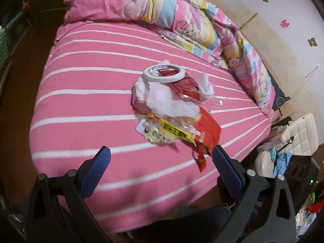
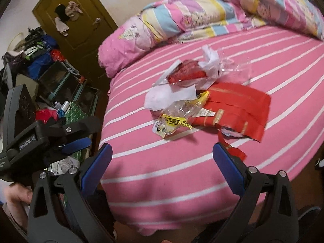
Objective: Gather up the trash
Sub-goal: 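Move both open tools down toward the trash pile on the bed, then grasp the clear yellow-taped plastic bag with the right tool while the left tool grasps white tissue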
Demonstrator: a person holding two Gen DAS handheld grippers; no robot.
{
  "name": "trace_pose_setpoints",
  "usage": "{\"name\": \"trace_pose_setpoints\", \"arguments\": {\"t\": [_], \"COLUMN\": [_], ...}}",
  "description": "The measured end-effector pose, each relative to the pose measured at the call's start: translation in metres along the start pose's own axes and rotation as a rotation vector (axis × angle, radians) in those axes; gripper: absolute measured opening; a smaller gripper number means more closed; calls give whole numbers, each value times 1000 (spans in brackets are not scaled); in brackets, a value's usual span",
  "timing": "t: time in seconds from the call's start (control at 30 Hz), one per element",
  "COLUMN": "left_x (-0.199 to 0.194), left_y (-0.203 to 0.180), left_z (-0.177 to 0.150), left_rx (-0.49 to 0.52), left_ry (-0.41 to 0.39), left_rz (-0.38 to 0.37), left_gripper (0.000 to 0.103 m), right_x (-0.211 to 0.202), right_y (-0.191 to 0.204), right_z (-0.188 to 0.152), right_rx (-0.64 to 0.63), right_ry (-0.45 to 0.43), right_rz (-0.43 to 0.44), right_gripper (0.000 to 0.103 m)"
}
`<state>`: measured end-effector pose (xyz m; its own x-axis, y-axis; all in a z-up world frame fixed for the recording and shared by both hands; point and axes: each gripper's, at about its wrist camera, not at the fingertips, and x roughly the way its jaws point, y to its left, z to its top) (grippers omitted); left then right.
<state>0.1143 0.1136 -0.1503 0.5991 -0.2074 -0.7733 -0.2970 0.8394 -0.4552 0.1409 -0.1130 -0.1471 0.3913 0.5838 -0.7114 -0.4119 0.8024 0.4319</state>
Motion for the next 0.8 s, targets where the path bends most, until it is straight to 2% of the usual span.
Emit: {"name": "trace_pose_setpoints", "arguments": {"t": [0.1, 0.27, 0.4, 0.47, 0.53, 0.67, 0.73, 0.8], "left_x": [24, 59, 81, 91, 98, 109, 110, 110], "left_y": [6, 13, 20, 24, 25, 27, 28, 27], "left_z": [16, 41, 53, 58, 59, 58, 57, 56], "left_rx": [-6, -5, -22, -37, -52, -84, -87, -88], "left_ry": [13, 16, 29, 41, 63, 85, 89, 90], "left_rz": [-10, -28, -52, -65, -87, -130, -152, -163], "left_gripper": [97, 97, 96, 91, 69, 65, 57, 55], "right_x": [27, 64, 86, 94, 99, 103, 105, 108], "right_y": [-10, -19, -24, -26, -29, -31, -32, -32], "right_z": [9, 19, 20, 20, 18, 19, 20, 22], "right_rx": [44, 90, 118, 126, 146, 164, 174, 181], "right_ry": [10, 44, 63, 68, 64, 50, 45, 43], "right_rz": [1, 16, 25, 14, 16, 17, 20, 18], "right_gripper": [94, 76, 72, 72, 72, 72, 71, 64]}}
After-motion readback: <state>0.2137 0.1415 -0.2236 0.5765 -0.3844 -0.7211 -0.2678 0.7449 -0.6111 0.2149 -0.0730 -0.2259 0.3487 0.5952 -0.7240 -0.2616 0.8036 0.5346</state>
